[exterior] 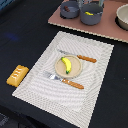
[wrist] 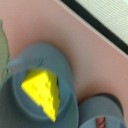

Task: Interact with the objects in diverse but meaningful ways.

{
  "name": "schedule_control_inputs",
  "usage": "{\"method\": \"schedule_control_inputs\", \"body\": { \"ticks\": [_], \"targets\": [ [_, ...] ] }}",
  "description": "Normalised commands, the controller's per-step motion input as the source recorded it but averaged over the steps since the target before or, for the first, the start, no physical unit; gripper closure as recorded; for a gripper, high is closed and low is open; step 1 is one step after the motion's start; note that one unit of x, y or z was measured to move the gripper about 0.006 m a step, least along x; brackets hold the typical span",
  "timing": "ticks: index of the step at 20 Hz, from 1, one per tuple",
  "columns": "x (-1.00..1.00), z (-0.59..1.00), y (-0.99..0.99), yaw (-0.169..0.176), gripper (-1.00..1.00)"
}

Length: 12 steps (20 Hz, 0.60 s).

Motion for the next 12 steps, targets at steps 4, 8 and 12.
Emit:
{"method": "schedule_control_inputs", "body": {
  "ticks": [4, 8, 12],
  "targets": [
    [-0.47, -0.45, -0.77, -0.073, -1.0],
    [-0.53, -0.42, -0.72, -0.084, -1.0],
    [-0.56, -0.42, -0.71, -0.082, -1.0]
  ]
}}
